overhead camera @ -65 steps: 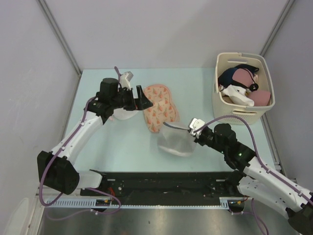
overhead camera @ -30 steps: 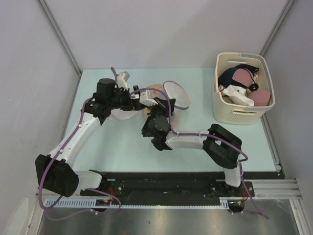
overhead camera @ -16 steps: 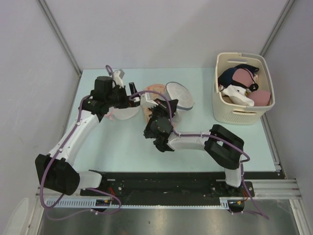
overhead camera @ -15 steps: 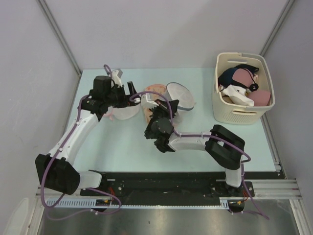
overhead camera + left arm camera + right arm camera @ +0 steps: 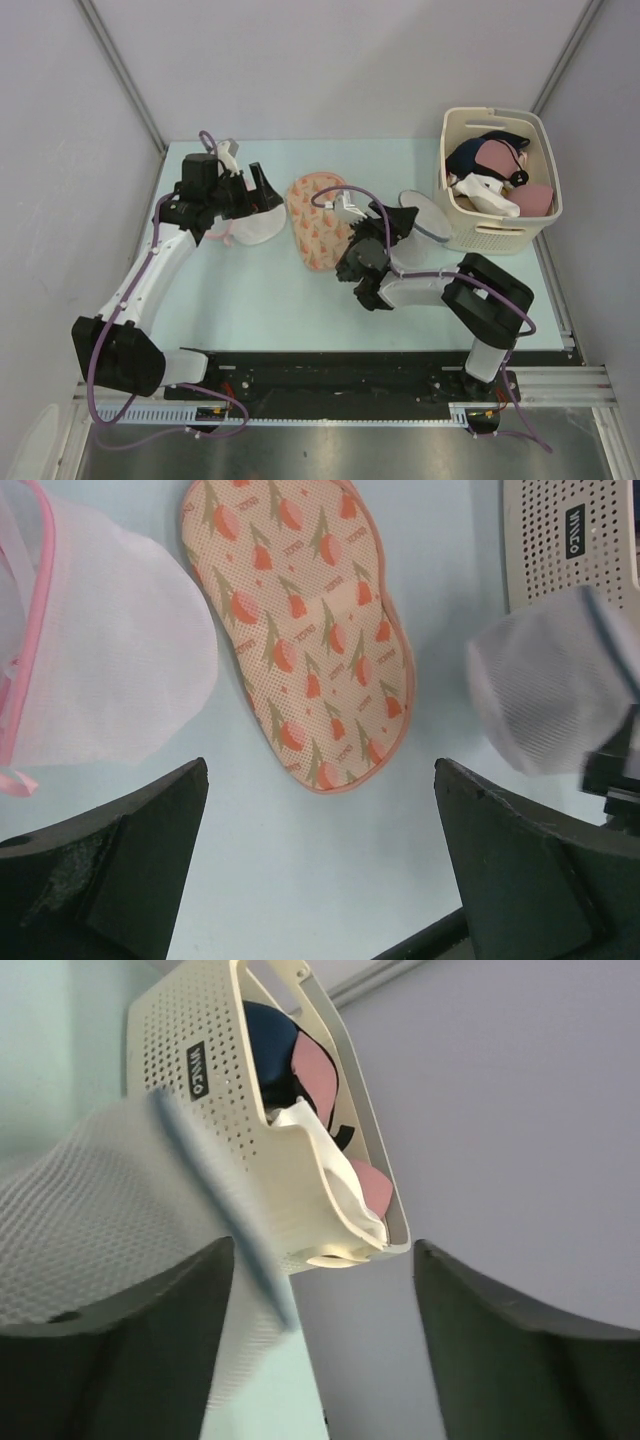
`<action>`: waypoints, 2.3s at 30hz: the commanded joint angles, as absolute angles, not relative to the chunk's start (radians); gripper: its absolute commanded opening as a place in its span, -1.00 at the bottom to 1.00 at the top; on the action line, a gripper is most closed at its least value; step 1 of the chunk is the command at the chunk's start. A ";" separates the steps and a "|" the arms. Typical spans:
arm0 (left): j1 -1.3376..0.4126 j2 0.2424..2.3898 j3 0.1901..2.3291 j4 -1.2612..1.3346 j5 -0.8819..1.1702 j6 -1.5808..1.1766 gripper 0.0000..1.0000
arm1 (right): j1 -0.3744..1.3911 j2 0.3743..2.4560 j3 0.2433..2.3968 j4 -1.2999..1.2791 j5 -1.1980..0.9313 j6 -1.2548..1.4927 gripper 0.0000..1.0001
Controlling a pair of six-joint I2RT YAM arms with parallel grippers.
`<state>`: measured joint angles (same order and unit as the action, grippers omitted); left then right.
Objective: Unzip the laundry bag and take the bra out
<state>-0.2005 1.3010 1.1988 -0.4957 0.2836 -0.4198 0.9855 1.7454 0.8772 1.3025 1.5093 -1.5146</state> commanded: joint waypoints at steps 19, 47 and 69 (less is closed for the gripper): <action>-0.212 1.269 1.246 -0.446 0.325 -0.448 1.00 | 1.146 1.913 1.466 1.592 1.759 -1.646 0.95; -0.209 1.284 1.250 -0.419 0.413 -0.465 1.00 | 1.305 1.837 1.880 1.591 1.482 -1.572 0.96; -0.212 1.321 1.242 -0.405 0.506 -0.469 1.00 | 1.152 1.510 1.252 0.821 1.076 -0.521 0.99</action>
<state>-0.2127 1.3285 1.2137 -0.4255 0.4664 -0.4732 1.1618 1.6100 1.2644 1.2335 1.2709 -0.9791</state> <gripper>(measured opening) 0.996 0.995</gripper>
